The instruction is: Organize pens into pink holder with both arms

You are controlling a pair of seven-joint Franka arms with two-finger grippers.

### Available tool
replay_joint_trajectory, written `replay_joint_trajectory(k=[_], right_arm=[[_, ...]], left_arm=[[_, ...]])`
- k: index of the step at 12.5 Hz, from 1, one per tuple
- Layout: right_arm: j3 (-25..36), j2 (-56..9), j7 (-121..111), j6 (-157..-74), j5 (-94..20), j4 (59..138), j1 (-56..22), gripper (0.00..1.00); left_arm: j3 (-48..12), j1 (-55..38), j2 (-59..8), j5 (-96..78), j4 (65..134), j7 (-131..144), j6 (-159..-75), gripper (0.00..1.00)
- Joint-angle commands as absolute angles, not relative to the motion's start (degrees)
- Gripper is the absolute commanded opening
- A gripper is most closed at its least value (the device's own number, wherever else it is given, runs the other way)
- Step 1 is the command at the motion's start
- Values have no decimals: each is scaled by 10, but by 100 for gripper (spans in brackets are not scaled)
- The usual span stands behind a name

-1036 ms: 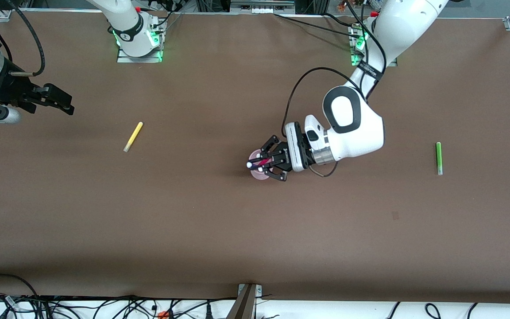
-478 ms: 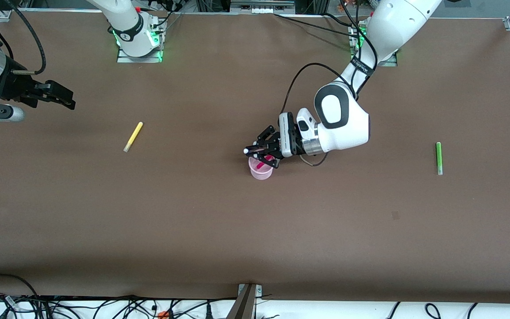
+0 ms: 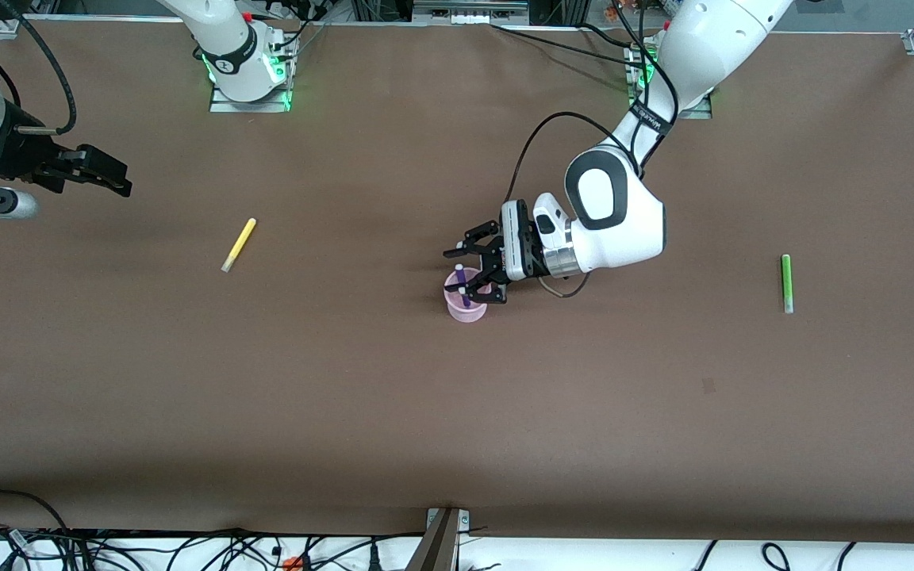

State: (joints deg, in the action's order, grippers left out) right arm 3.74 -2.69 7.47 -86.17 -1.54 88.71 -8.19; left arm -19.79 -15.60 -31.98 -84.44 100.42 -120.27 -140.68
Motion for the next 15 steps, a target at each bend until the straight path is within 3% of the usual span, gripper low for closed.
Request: replay_joint_trajectory(k=[1,8,15], right_arm=[[20,-22,69,-861,-12,887,-67,100],[18,-23,69,-861,-11,883,-70,100],[18,-23,69,-861,-13,883,-69,100]], left_arm=[[-199,-150,-290,-832,1020,-1139,-1405,100],[-195,-114,-265,-505,1000,-762,-1361,100],[-181,-32,-240,-221,970,-490,-1126,100]])
